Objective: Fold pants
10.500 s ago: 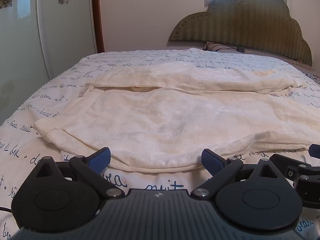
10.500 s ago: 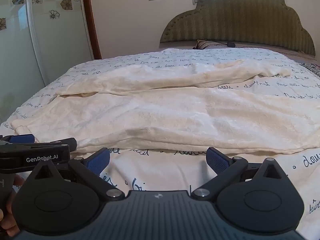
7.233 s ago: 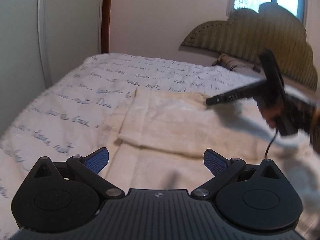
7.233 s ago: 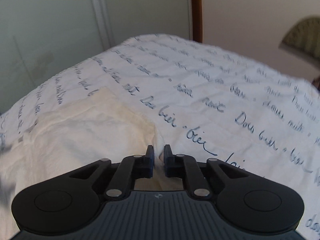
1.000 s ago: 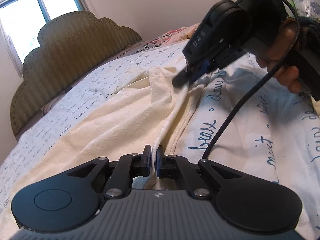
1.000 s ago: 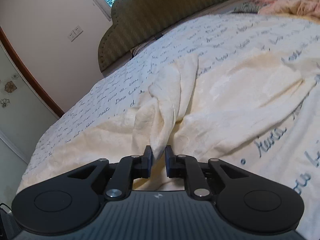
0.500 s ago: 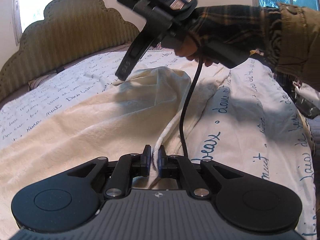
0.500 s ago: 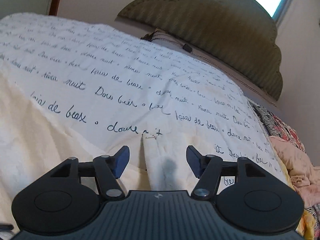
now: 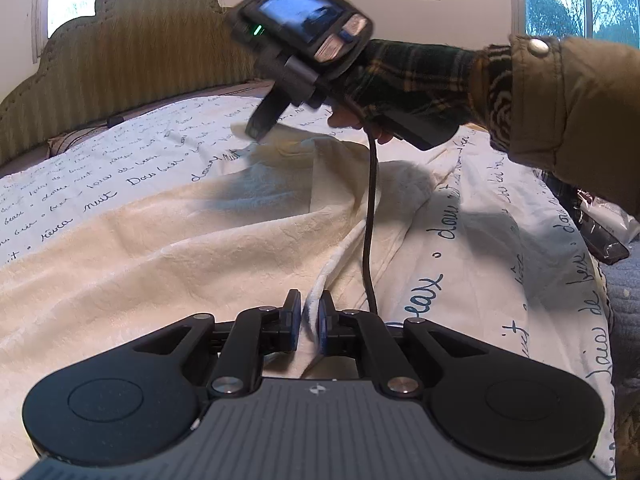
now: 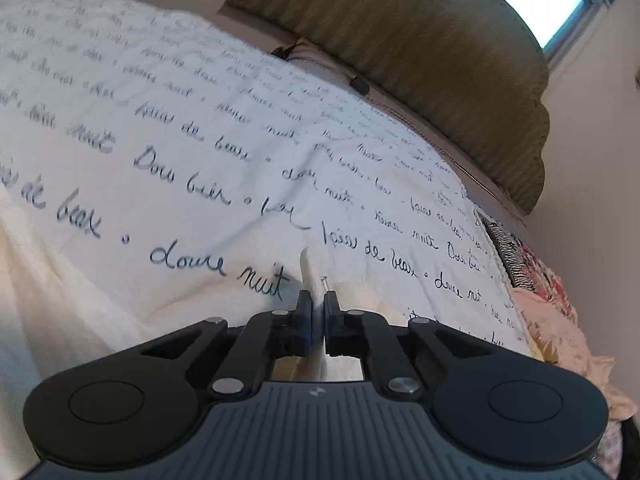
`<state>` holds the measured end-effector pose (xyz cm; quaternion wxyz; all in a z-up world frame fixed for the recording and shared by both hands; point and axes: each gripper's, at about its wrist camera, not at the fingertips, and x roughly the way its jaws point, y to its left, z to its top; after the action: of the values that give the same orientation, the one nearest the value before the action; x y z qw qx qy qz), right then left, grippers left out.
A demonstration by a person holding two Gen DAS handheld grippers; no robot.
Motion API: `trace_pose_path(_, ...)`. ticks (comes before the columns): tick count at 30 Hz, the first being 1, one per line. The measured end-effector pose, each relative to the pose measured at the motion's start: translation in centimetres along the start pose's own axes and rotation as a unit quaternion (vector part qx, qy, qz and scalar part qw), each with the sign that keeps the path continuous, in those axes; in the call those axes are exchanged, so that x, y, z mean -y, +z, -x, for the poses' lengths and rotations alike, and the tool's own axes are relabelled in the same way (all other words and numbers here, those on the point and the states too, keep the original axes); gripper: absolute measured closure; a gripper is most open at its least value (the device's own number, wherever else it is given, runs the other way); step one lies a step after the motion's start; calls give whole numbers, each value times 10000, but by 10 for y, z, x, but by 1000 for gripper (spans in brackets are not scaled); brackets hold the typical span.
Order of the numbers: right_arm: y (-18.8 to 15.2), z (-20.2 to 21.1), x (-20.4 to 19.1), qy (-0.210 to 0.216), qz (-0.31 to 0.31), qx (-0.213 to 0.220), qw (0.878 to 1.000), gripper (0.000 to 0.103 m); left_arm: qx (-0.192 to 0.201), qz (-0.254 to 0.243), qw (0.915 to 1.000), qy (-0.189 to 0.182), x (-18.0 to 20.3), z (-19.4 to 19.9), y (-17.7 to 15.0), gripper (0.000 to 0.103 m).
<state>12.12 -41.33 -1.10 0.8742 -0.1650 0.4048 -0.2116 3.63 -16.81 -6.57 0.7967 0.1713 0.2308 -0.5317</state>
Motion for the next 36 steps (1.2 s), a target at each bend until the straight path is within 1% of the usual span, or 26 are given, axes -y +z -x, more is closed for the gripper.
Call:
trace_pose_path(2, -2, 14, 23, 206, -678, 287, 9971, 97, -1, 64, 10000, -39, -2, -1, 0, 89)
trace_pose_path(3, -4, 22, 36, 291, -1028, 410, 9934, 97, 1, 96, 9999, -55, -4, 0, 0, 89)
trace_pose_path(4, -6, 30, 51, 409, -1446, 525, 9872, 97, 4, 124, 9999, -69, -5, 1, 0, 89)
trace_pose_path(5, -11, 39, 69, 582, -1909, 705, 9773, 97, 6, 147, 9999, -79, -6, 1, 1, 88)
trace_pose_path(7, -24, 53, 103, 900, -2837, 982, 9496, 97, 20, 181, 9998, -84, -7, 2, 1, 88)
trace_pose_path(9, -37, 65, 133, 1351, -3622, 1276, 9134, 97, 47, 207, 9998, -59, -7, 3, 1, 87)
trace_pose_path(11, -42, 77, 151, 1697, -4053, 1593, 8840, 97, 100, 251, 9996, 18, -7, 5, 2, 84)
trace_pose_path(13, -47, 92, 166, 2027, -4376, 2106, 8503, 97, 201, 301, 9993, 107, -7, 8, 3, 83)
trace_pose_path(14, -50, 102, 172, 2101, -4493, 2395, 8346, 97, 262, 311, 9991, 153, -6, 10, 3, 83)
trace_pose_path(15, -55, 111, 179, 2088, -4559, 2603, 8251, 97, 312, 313, 9988, 189, -5, 12, 4, 84)
trace_pose_path(16, -61, 120, 183, 1971, -4604, 2687, 8228, 97, 346, 300, 9987, 210, -4, 15, 5, 84)
trace_pose_path(17, -72, 126, 187, 1799, -4670, 2681, 8232, 97, 352, 277, 9988, 206, -3, 17, 7, 84)
trace_pose_path(18, -87, 128, 192, 1636, -4801, 2574, 8225, 97, 315, 272, 9989, 199, -2, 17, 8, 83)
trace_pose_path(19, -103, 125, 196, 1506, -4970, 2364, 8213, 97, 251, 269, 9991, 203, -1, 16, 8, 83)
trace_pose_path(21, -143, 112, 202, 1154, -5332, 1721, 8202, 97, 138, 226, 9994, 238, 2, 13, 8, 83)
trace_pose_path(22, -164, 104, 203, 1078, -5530, 1422, 8138, 97, 104, 195, 9995, 239, 3, 12, 7, 83)
trace_pose_path(24, -203, 92, 202, 1075, -5942, 985, 7910, 97, 62, 155, 9996, 247, 5, 11, 8, 84)
trace_pose_path(26, -228, 85, 197, 1126, -6186, 755, 7739, 97, 31, 160, 9996, 241, 6, 9, 9, 84)
trace_pose_path(27, -232, 84, 195, 1153, -6230, 730, 7702, 97, 21, 179, 9996, 236, 4, 9, 10, 84)
trace_pose_path(29, -228, 87, 196, 1237, -6183, 878, 7712, 97, -1, 230, 9995, 222, 3, 9, 11, 84)
trace_pose_path(30, -222, 92, 197, 1348, -6141, 1082, 7701, 97, -10, 237, 9995, 230, 3, 9, 12, 84)
trace_pose_path(31, -216, 99, 198, 1415, -6076, 1249, 7715, 97, -15, 225, 9994, 244, 2, 10, 12, 84)
trace_pose_path(32, -208, 106, 199, 1394, -5962, 1346, 7791, 97, -8, 205, 9994, 261, 4, 11, 13, 84)
trace_pose_path(33, -203, 114, 200, 1332, -5786, 1419, 7920, 97, 5, 183, 9995, 270, 5, 12, 13, 84)
trace_pose_path(34, -202, 116, 201, 1279, -5698, 1396, 7997, 97, 4, 171, 9995, 270, 5, 13, 13, 84)
trace_pose_path(36, -214, 112, 202, 1162, -5716, 1110, 8047, 97, -15, 153, 9995, 275, 5, 15, 12, 83)
